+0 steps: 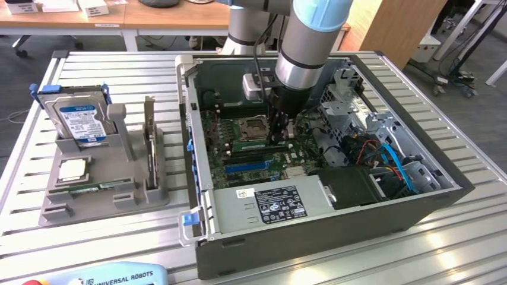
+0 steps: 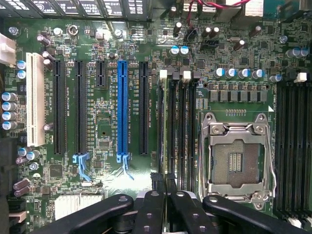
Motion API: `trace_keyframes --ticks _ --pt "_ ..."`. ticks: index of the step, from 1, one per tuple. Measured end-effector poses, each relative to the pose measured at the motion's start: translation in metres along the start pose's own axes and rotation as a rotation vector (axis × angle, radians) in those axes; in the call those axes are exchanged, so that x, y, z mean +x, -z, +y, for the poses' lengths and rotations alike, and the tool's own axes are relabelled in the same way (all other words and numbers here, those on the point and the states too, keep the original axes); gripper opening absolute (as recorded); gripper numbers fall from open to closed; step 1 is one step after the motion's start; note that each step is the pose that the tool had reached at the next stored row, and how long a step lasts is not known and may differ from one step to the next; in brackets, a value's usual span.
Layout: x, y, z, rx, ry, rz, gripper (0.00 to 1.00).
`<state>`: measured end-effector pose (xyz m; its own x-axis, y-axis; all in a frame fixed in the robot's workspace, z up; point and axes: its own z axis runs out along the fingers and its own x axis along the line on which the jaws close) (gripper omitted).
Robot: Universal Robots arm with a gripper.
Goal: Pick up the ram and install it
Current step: 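Insert the ram into the slot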
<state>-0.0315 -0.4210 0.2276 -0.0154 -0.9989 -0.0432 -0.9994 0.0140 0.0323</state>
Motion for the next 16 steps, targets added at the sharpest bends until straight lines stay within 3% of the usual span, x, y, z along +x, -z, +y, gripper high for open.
trace_keyframes --ticks 16 --pt "0.0001 -0.0016 0.0000 -0.0001 0.000 -0.0006 0.12"
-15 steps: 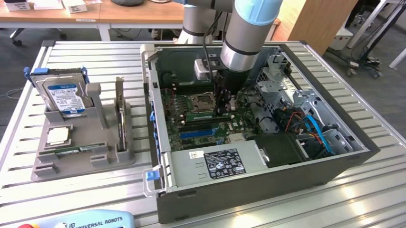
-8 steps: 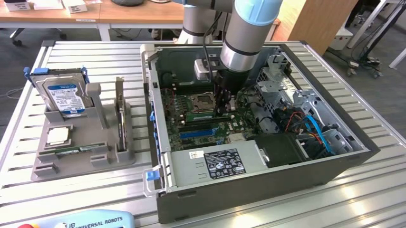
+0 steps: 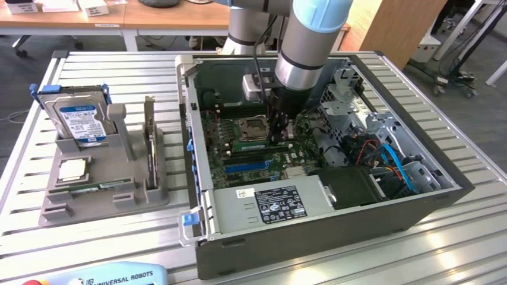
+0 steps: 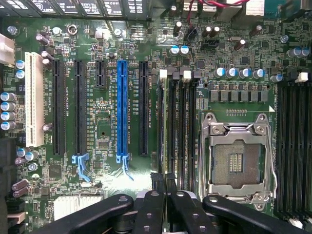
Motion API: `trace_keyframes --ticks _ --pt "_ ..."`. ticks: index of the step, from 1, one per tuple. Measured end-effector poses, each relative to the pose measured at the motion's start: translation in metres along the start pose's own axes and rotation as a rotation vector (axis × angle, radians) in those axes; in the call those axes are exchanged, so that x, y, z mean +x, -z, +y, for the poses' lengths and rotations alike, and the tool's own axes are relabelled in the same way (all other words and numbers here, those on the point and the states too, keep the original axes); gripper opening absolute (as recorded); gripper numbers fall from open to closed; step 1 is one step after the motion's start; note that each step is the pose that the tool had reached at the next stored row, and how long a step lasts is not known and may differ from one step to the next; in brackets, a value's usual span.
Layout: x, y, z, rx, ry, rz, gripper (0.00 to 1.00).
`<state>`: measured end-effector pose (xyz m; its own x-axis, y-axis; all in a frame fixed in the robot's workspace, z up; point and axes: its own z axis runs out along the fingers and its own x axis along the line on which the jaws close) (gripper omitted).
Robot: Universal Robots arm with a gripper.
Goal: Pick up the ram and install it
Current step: 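Insert the ram into the slot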
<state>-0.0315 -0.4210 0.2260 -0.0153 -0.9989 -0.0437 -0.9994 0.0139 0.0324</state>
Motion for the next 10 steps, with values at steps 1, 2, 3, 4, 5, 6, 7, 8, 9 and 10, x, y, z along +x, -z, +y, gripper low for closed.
trace_keyframes --ticks 1,2,3,4,5,6,7,8,9,10 --pt "0.0000 -0.0003 0.0000 0.0000 0.000 -0.0001 0.12" --pt "0.0000 -0.0006 0.0000 0.0000 0.000 -0.0001 0.12" --pt "0.0000 -0.0008 0.0000 0.0000 0.000 0.0000 0.12" --pt "0.0000 -0.0008 0.0001 0.0000 0.000 0.0000 0.12" --pt "0.0000 -0.0008 0.0001 0.0000 0.000 0.0001 0.12" --pt "0.0000 -0.0008 0.0000 0.0000 0.000 0.0000 0.12" --pt "0.0000 -0.0009 0.0000 0.0000 0.000 -0.0001 0.12" --pt "0.0000 -0.0009 0.0000 0.0000 0.000 -0.0001 0.12" --pt "0.0000 -0.0009 0.0001 0.0000 0.000 -0.0001 0.12" --pt "0.0000 -0.0008 0.0000 0.0001 0.000 -0.0003 0.12"
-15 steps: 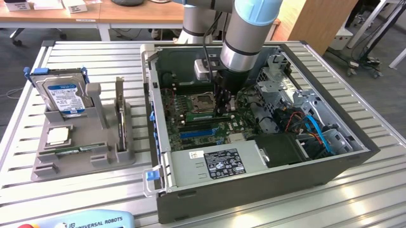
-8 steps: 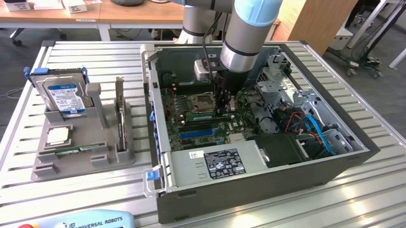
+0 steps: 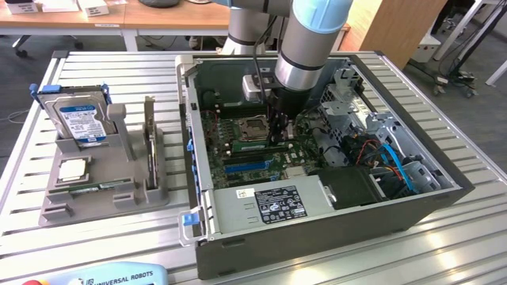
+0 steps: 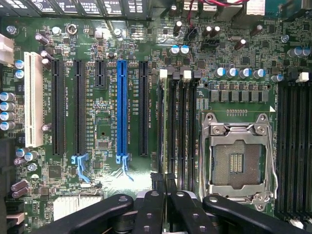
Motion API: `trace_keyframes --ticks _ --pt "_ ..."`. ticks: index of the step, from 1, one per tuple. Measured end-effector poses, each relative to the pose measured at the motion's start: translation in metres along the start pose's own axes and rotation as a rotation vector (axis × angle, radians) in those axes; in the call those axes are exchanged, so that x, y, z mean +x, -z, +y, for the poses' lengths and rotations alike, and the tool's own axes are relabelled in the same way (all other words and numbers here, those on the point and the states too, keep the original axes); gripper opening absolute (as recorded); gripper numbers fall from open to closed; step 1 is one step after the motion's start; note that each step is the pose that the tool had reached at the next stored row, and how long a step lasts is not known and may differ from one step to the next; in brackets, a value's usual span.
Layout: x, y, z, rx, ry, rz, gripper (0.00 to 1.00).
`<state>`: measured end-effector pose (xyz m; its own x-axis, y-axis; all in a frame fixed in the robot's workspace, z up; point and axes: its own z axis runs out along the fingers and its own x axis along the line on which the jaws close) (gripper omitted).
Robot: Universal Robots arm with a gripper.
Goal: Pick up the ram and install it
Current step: 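Insert the ram into the slot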
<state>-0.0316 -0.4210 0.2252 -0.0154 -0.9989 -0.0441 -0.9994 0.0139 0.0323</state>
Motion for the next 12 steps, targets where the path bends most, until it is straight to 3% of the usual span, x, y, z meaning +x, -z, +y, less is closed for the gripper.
trace_keyframes --ticks 12 --pt "-0.0001 0.0034 -0.0002 0.0000 0.000 0.0002 0.12"
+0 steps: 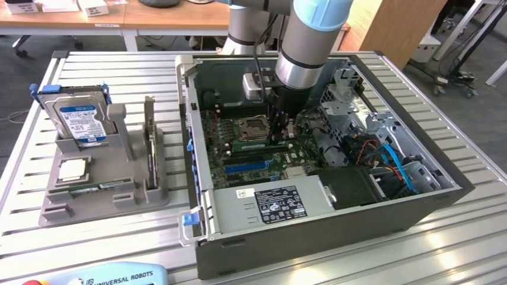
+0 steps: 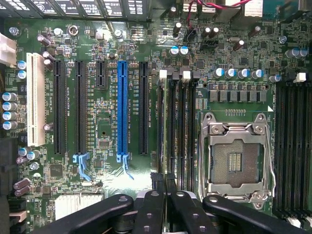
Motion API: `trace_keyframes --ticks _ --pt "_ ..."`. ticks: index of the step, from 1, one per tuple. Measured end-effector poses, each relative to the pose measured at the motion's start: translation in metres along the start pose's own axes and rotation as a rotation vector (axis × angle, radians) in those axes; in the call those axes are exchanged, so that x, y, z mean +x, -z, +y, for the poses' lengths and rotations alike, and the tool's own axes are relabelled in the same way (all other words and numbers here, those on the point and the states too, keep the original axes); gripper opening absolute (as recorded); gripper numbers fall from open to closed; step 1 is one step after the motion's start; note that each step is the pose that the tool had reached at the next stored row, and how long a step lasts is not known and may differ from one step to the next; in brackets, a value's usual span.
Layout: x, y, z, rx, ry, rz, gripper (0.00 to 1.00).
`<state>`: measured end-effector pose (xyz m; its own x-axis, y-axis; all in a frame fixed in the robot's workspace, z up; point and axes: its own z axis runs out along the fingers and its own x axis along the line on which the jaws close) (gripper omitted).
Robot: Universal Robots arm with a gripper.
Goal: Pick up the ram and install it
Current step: 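Insert the ram into the slot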
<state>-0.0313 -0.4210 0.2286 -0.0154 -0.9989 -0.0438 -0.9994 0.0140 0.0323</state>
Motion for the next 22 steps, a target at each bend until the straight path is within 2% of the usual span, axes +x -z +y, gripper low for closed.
trace_keyframes --ticks 22 --pt "0.0002 -0.0045 -0.0002 0.0001 0.000 0.0000 0.12"
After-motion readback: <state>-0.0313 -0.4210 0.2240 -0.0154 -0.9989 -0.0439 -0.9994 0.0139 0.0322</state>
